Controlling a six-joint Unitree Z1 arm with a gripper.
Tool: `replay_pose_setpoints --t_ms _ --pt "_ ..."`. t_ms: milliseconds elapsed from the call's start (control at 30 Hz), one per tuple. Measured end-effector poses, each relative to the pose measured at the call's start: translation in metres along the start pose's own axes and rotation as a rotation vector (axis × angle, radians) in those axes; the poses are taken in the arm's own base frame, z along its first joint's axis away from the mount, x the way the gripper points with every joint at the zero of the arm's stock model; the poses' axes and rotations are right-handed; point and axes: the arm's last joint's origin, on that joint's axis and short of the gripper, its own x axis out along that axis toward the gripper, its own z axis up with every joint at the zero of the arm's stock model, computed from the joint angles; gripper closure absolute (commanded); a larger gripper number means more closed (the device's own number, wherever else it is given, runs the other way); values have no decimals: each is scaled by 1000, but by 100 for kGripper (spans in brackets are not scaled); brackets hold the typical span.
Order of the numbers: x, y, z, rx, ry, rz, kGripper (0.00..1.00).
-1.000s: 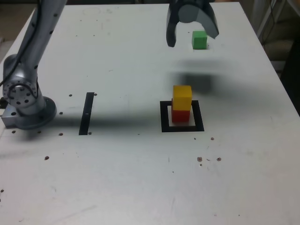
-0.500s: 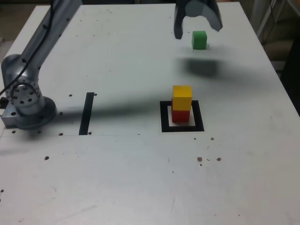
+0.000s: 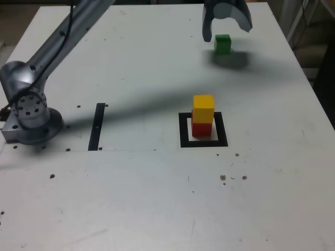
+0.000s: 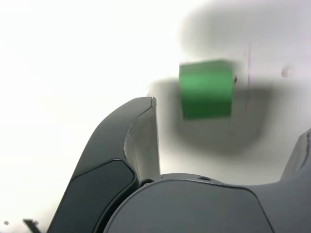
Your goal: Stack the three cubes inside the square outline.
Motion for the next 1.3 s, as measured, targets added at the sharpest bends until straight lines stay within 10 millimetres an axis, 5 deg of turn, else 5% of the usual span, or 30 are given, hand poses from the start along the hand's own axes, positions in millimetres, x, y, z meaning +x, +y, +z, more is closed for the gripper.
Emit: replay_pose_setpoints --t_ms 333,467,600,900,1300 --pt "19 14 5 -15 2 5 9" --pt "55 15 15 -11 56 -38 12" --pt "52 15 15 -15 48 -33 17" --pt "49 13 15 -41 76 14 70" --pt "37 7 17 -30 62 37 70"
